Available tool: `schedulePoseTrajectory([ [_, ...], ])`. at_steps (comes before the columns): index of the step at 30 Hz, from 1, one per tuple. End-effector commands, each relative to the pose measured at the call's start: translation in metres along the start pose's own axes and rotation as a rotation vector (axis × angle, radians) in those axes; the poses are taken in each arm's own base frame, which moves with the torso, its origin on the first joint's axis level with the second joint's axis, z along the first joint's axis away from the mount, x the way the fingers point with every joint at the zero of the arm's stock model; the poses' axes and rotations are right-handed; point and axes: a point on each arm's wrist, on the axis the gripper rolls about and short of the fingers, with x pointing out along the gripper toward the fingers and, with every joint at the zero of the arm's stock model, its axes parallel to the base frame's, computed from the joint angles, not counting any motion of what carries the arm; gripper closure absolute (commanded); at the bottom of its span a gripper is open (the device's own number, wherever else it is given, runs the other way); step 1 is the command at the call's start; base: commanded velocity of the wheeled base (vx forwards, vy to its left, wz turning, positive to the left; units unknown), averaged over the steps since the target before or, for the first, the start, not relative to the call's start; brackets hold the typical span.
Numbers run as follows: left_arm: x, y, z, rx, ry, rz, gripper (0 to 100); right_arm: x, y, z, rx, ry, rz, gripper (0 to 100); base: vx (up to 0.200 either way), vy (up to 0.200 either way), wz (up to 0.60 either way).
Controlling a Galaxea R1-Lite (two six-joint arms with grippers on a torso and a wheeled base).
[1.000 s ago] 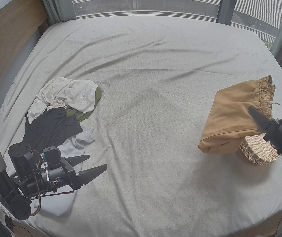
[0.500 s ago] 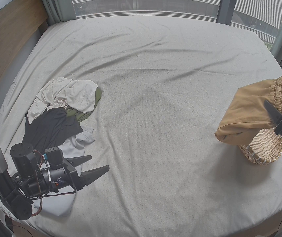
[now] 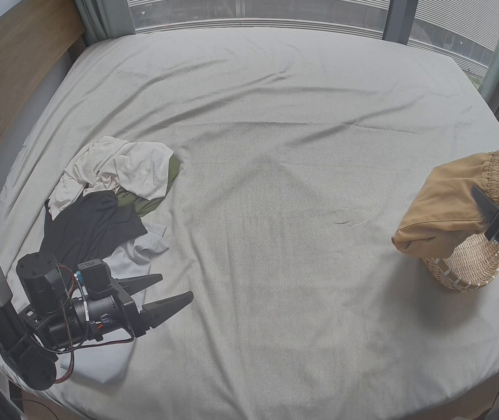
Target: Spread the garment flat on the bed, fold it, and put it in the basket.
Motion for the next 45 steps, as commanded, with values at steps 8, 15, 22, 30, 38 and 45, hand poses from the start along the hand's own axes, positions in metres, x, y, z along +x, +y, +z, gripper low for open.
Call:
schedulePoseTrajectory([
  [8,0.000,0.000,0.001,0.002,-0.005,0.000,0,-0.002,-0.016,-0.009,0.005,0.037,-0.067,0,0.000,0.000,0.00],
  [15,0.000,0.000,0.001,0.003,-0.005,-0.002,0,-0.019,-0.015,-0.006,-0.019,0.033,-0.100,0,0.000,0.000,0.00],
  [22,-0.001,-0.002,0.003,0.008,-0.015,-0.006,0,-0.038,-0.003,0.011,-0.054,-0.027,-0.098,0,0.000,0.000,0.00],
  [30,-0.001,-0.006,0.005,0.018,-0.019,-0.020,0,-0.027,0.026,0.000,0.006,0.077,0.066,0,0.000,0.000,0.00],
  [38,-0.005,-0.011,0.011,0.032,-0.048,-0.029,0,-0.002,0.067,-0.022,0.060,0.200,0.305,0,0.000,0.000,0.00],
  [45,-0.014,-0.049,0.021,0.008,-0.085,-0.158,0,-0.003,0.101,-0.023,0.073,0.211,0.476,0,0.000,0.000,0.00],
])
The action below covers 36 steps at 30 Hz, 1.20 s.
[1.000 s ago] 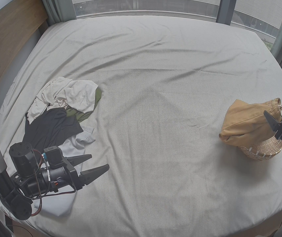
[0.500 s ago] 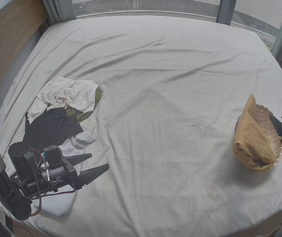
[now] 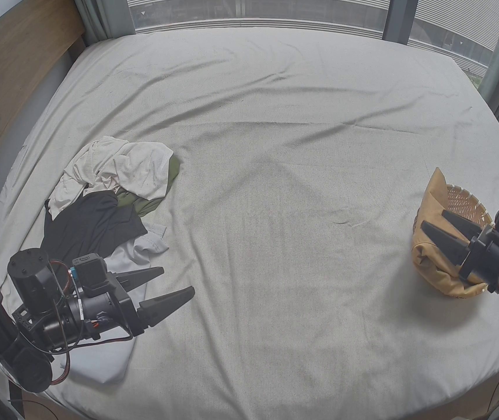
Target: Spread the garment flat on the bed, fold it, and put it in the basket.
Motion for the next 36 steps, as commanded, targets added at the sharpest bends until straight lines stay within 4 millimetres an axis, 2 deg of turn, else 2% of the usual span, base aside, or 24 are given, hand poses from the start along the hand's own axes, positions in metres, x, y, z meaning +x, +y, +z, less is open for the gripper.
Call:
schedulePoseTrajectory([
  [1,-0.010,-0.034,0.012,0.004,-0.053,-0.109,0,0.010,0.022,-0.003,0.004,0.020,0.123,0,0.000,0.000,0.00],
  [6,-0.026,-0.048,0.021,0.042,-0.105,-0.140,0,0.001,0.028,0.003,-0.012,-0.013,0.140,0,0.000,0.000,0.00],
  [11,-0.063,-0.068,0.024,0.073,-0.183,-0.155,0,-0.015,0.033,-0.001,-0.010,-0.006,0.143,0,0.000,0.000,0.00],
  [14,-0.079,-0.076,0.030,0.068,-0.243,-0.130,0,-0.035,0.037,-0.008,-0.034,-0.001,0.130,0,0.000,0.000,0.00],
  [15,-0.091,-0.079,0.034,0.042,-0.290,-0.095,0,-0.043,0.038,-0.010,-0.037,-0.006,0.122,0,0.000,0.000,0.00],
  [17,-0.098,-0.081,0.035,0.031,-0.308,-0.086,0,-0.048,0.040,-0.009,-0.041,-0.016,0.121,0,0.000,0.000,0.00],
  [18,-0.108,-0.085,0.035,0.013,-0.324,-0.070,0,-0.059,0.042,-0.009,-0.050,-0.041,0.107,0,0.000,0.000,0.00],
  [19,-0.112,-0.087,0.034,0.007,-0.324,-0.064,0,-0.062,0.042,-0.008,-0.052,-0.047,0.093,0,0.000,0.000,0.00],
  [20,-0.124,-0.092,0.029,-0.004,-0.314,-0.045,0,-0.076,0.045,-0.006,-0.053,-0.061,0.052,0,0.000,0.000,0.00],
  [21,-0.125,-0.092,0.029,-0.005,-0.313,-0.045,0,-0.077,0.045,-0.005,-0.054,-0.065,0.051,0,0.000,0.000,0.00],
  [23,-0.145,-0.099,0.017,-0.016,-0.301,-0.006,0,-0.103,0.053,-0.006,-0.057,-0.077,0.026,0,0.000,0.000,0.00],
  [24,-0.147,-0.100,0.016,-0.018,-0.298,-0.001,0,-0.105,0.053,-0.007,-0.055,-0.073,0.022,0,0.000,0.000,0.00],
  [29,-0.175,-0.111,-0.008,-0.027,-0.289,0.011,0,-0.147,0.066,-0.014,-0.058,-0.101,-0.050,0,0.000,0.000,0.00],
  [33,-0.195,-0.117,-0.032,-0.032,-0.292,0.038,0,-0.181,0.078,-0.032,-0.046,-0.095,-0.093,0,0.000,0.000,0.00],
  [35,-0.199,-0.118,-0.040,-0.034,-0.296,0.058,0,-0.183,0.079,-0.034,-0.046,-0.096,-0.094,0,0.000,0.000,0.00],
  [36,-0.202,-0.118,-0.044,-0.032,-0.300,0.063,0,-0.194,0.084,-0.044,-0.045,-0.093,-0.111,0,0.000,0.000,0.00],
])
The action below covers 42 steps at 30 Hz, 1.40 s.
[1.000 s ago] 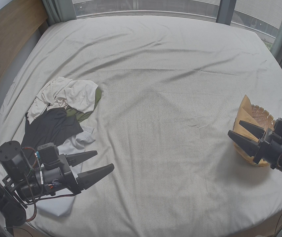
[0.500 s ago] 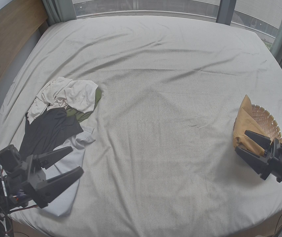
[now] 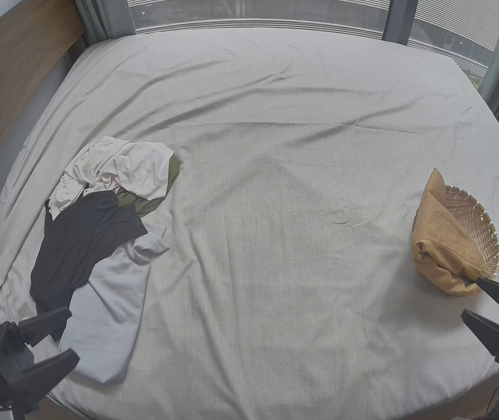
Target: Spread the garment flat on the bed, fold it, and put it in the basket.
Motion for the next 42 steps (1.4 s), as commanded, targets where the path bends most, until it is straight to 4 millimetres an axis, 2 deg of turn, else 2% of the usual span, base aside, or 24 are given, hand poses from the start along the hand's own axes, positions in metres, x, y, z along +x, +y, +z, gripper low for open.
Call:
schedulePoseTrajectory([
  [1,-0.061,-0.014,-0.041,0.048,-0.121,0.026,0,-0.075,0.027,-0.033,-0.054,-0.174,-0.081,0,0.000,0.000,0.00],
  [6,-0.067,-0.012,-0.053,0.080,-0.109,0.101,0,-0.072,0.022,-0.043,-0.035,-0.156,-0.153,0,0.000,0.000,0.00],
  [8,-0.068,-0.006,-0.062,0.169,-0.070,0.225,0,-0.068,0.015,-0.059,-0.018,-0.112,-0.216,0,0.000,0.000,0.00],
  [11,-0.068,-0.004,-0.065,0.197,-0.057,0.290,0,-0.068,0.013,-0.063,-0.010,-0.087,-0.247,0,0.000,0.000,0.00],
  [12,-0.068,-0.002,-0.068,0.218,-0.035,0.337,0,-0.068,0.011,-0.066,-0.008,-0.069,-0.312,0,0.000,0.000,0.00],
  [15,-0.068,-0.002,-0.068,0.233,-0.047,0.396,0,-0.068,0.010,-0.065,-0.030,-0.074,-0.367,0,0.000,0.000,0.00],
  [20,-0.067,-0.004,-0.071,0.329,-0.097,0.543,0,-0.071,0.013,-0.068,-0.191,-0.084,-0.515,0,0.000,0.000,0.00],
  [24,-0.069,-0.004,-0.071,0.373,-0.122,0.598,0,-0.072,0.013,-0.068,-0.293,-0.068,-0.539,0,0.000,0.000,0.00],
  [25,-0.071,-0.004,-0.071,0.383,-0.146,0.660,0,-0.072,0.013,-0.068,-0.317,-0.063,-0.574,0,0.000,0.000,0.00],
  [29,-0.075,0.001,-0.077,0.448,-0.101,0.811,0,-0.072,0.012,-0.068,-0.302,-0.075,-0.595,0,0.000,0.000,0.00],
  [36,-0.075,0.000,-0.076,0.438,-0.124,0.814,0,-0.072,0.010,-0.073,-0.198,-0.062,-0.609,0,0.000,0.000,0.00],
  [42,-0.075,0.000,-0.076,0.436,-0.124,0.809,0,-0.072,0.010,-0.073,-0.197,-0.064,-0.609,0,0.000,0.000,0.00],
])
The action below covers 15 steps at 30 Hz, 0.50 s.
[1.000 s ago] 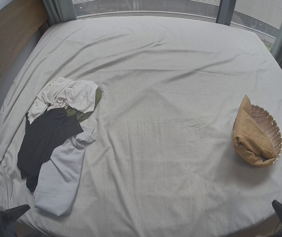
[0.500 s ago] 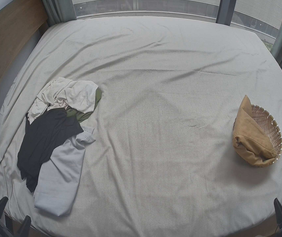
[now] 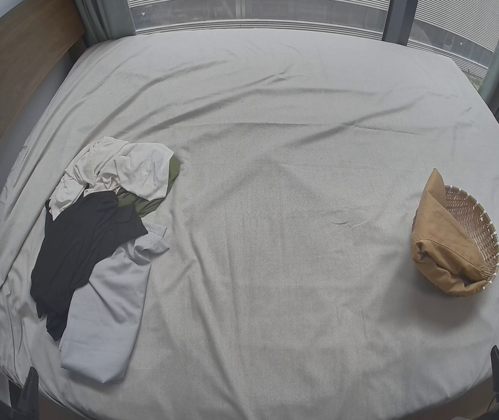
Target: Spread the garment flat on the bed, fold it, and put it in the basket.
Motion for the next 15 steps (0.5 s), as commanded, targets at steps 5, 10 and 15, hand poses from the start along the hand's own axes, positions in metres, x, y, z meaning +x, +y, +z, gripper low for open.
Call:
schedulePoseTrajectory([
  [5,0.0003,0.0000,-0.0051,-0.001,0.004,0.000,0,-0.0014,-0.0001,-0.0052,-0.010,-0.017,0.030,0,0.000,0.000,0.00],
  [10,0.0003,0.0000,-0.0051,-0.001,0.004,0.000,0,-0.0014,-0.0001,-0.0055,-0.010,-0.014,0.031,0,0.000,0.000,0.00],
  [15,0.0003,0.0000,-0.0052,-0.001,0.005,-0.002,0,-0.0015,-0.0001,-0.0056,-0.010,-0.011,0.034,0,0.000,0.000,0.00],
])
